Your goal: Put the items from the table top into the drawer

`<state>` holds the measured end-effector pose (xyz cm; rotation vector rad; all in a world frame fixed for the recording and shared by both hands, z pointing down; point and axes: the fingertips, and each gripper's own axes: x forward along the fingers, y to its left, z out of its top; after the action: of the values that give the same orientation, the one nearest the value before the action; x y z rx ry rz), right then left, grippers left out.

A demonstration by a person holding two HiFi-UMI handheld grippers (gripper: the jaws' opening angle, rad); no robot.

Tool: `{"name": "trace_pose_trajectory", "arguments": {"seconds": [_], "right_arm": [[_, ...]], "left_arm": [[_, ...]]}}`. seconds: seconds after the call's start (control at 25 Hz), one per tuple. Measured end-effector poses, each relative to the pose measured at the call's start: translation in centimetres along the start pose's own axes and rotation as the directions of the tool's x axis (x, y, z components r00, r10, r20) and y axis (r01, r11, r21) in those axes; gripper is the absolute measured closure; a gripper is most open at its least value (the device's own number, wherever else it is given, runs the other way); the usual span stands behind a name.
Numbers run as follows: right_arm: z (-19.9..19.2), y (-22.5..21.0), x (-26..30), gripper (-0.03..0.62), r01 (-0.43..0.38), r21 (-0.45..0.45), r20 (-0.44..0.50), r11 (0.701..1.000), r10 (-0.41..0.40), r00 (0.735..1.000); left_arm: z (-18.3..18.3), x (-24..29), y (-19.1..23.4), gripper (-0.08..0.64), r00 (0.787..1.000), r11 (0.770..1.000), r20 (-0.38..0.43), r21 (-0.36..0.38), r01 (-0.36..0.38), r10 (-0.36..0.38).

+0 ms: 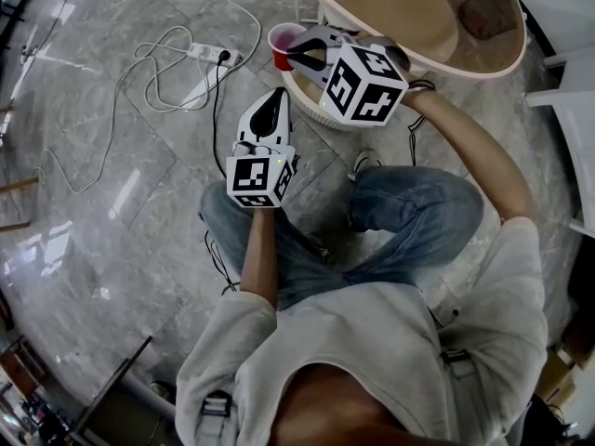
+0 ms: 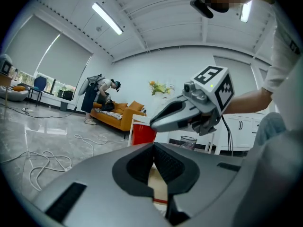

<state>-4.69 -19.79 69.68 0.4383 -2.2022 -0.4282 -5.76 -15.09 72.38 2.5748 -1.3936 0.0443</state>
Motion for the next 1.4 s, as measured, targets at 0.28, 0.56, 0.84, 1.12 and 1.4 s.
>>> {"name": "trace_pose_trajectory", "arguments": {"seconds": [0.28, 0.56, 0.84, 1.12, 1.4], "right_arm": [[-7.7, 2.6, 3.2, 0.555, -0.056, 0.049, -0.162, 0.997, 0.063, 0.985], [-14.9, 5.5, 5.1, 0.555, -0.065, 0.172, -0.261, 0.983, 0.109, 0.959], [-20.8, 6.6, 7.7, 0.555, -0.016, 0.309, -0.351, 0.951, 0.130, 0.927], [-25.1, 6.7, 9.6, 0.555, 0.059, 0.165, -0.439, 0.984, 0.020, 0.898], [-26.5, 6.6, 10.3, 0.541, 0.062, 0.212, -0.447, 0.975, 0.040, 0.893]], "left_arm": [[-0.1, 0.1, -0.1, 0.545, 1.000, 1.000, -0.001, 0.003, 0.014, -0.014], [-0.3, 0.9, -0.6, 0.545, 1.000, 1.000, -0.007, -0.004, 0.031, -0.031], [-0.4, 1.4, -1.3, 0.545, 0.999, 0.999, -0.010, -0.005, 0.038, -0.038], [-0.5, 1.4, -1.3, 0.545, 0.999, 1.000, -0.021, 0.006, 0.030, -0.030], [-0.8, 1.3, -1.1, 0.545, 0.999, 0.999, -0.021, 0.015, 0.031, -0.031]]}}
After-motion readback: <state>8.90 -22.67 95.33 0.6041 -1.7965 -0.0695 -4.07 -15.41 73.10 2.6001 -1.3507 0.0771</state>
